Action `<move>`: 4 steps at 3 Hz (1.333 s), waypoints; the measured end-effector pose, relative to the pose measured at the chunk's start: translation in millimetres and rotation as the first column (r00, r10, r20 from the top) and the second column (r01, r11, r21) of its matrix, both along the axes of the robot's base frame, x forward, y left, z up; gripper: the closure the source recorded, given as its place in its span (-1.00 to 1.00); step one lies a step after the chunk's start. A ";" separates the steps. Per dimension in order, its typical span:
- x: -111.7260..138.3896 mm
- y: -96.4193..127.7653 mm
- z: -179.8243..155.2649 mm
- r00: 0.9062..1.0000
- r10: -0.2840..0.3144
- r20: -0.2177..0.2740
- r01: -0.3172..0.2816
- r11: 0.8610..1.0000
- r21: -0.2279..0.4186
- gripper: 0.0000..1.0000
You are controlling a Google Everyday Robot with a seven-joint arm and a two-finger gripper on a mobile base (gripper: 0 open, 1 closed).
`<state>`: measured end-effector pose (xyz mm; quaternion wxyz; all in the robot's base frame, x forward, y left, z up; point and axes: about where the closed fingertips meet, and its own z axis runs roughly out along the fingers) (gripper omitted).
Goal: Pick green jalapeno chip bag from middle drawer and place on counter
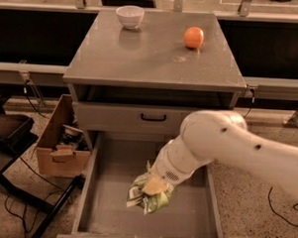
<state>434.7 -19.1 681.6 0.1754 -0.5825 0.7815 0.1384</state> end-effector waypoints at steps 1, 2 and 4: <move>45.4 -41.7 87.0 0.997 -0.066 0.029 0.065 0.997 0.042 1.00; 94.3 -59.9 150.6 0.983 -0.147 0.113 0.134 0.985 0.111 1.00; 103.6 -60.7 170.1 0.976 -0.157 0.149 0.139 0.982 0.130 1.00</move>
Offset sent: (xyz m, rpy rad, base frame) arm 0.1528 -0.0845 0.2263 0.1808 -0.2277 -0.2343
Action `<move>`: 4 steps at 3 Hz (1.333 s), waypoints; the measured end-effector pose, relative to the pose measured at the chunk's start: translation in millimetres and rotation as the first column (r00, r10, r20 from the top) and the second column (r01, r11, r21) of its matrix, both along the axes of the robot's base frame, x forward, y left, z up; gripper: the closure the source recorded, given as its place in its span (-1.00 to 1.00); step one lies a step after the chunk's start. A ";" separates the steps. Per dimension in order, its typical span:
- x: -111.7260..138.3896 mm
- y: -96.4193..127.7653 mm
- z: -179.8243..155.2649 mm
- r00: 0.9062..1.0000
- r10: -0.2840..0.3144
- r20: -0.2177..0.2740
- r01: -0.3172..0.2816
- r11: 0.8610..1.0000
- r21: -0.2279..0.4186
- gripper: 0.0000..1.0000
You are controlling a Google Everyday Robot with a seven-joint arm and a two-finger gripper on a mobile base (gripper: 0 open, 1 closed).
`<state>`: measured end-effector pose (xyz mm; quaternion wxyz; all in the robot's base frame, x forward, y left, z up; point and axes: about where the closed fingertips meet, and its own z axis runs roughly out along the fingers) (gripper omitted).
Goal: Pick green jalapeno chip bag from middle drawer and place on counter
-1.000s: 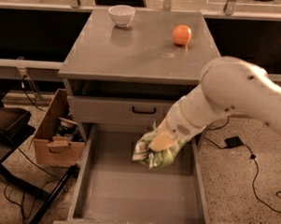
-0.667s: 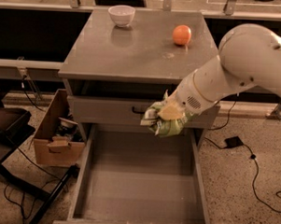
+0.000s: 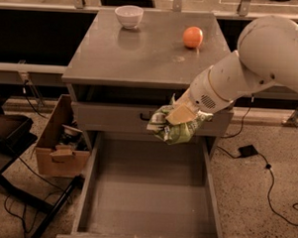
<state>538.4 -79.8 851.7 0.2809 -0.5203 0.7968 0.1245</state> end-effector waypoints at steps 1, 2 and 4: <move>15.2 -4.9 12.9 0.999 0.007 0.032 -0.007 1.000 -0.016 1.00; 67.4 -23.1 49.9 0.992 0.029 0.123 -0.016 0.995 -0.102 1.00; 179.3 2.4 94.9 0.963 0.103 0.249 -0.067 0.986 -0.150 1.00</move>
Offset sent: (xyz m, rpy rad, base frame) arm 0.1732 -0.0550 0.1839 -0.1736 -0.3980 -0.0006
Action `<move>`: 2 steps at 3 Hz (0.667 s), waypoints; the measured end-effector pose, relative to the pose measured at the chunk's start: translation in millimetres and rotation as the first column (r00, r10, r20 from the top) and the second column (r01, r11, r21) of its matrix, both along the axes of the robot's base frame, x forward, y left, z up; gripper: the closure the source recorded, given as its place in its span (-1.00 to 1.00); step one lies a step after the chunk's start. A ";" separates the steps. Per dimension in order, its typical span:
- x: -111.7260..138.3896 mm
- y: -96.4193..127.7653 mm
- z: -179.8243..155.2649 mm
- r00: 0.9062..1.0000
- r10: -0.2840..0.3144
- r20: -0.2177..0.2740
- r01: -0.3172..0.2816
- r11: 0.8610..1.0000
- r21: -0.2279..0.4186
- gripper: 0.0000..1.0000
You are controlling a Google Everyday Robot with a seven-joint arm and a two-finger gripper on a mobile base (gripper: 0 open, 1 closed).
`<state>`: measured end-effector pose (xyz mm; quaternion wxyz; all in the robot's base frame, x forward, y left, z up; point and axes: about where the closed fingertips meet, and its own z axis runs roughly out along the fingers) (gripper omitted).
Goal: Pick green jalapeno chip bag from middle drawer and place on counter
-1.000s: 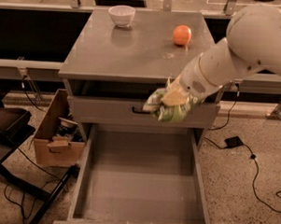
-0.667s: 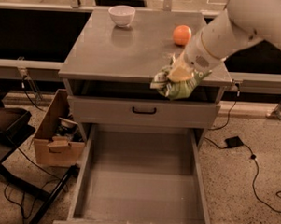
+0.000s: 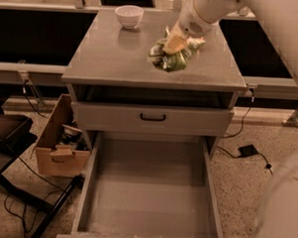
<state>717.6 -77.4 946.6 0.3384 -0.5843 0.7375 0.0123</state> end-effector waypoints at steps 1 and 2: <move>52.5 46.2 -2.3 0.996 0.077 0.045 -0.080 0.996 0.047 1.00; 66.4 48.3 19.6 0.993 0.070 0.094 -0.077 0.994 0.076 0.62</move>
Offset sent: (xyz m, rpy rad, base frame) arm 0.0465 0.0405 -0.0028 0.0413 -0.0366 0.0699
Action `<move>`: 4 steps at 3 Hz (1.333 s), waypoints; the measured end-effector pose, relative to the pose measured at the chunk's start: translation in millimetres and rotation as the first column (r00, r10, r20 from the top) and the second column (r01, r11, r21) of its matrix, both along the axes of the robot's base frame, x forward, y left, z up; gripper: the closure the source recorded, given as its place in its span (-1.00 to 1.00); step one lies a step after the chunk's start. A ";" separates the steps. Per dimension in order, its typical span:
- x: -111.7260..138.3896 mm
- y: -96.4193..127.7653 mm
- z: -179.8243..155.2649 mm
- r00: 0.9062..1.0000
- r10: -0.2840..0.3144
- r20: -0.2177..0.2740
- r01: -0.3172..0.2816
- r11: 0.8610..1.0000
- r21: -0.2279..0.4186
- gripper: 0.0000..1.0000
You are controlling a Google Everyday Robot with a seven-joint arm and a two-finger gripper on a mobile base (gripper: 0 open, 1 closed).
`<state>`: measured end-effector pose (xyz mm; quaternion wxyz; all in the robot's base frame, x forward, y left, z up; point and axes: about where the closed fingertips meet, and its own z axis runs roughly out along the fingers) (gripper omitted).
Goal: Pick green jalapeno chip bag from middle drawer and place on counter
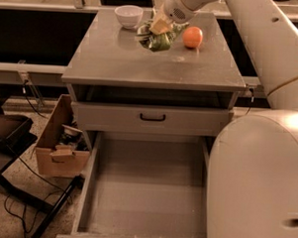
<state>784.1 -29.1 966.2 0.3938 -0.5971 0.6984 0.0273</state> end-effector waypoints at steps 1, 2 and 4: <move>-1.1 -0.4 -1.9 1.000 0.000 -0.005 0.000 1.000 -0.003 0.15; -1.1 -0.4 -1.9 1.000 0.000 -0.005 0.000 1.000 -0.003 -0.30; -1.0 -0.3 -2.0 1.000 0.000 -0.005 0.000 1.000 -0.003 -1.00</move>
Offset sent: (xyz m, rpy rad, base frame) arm -0.0011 -0.0005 -0.0019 -0.0029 0.0045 0.0000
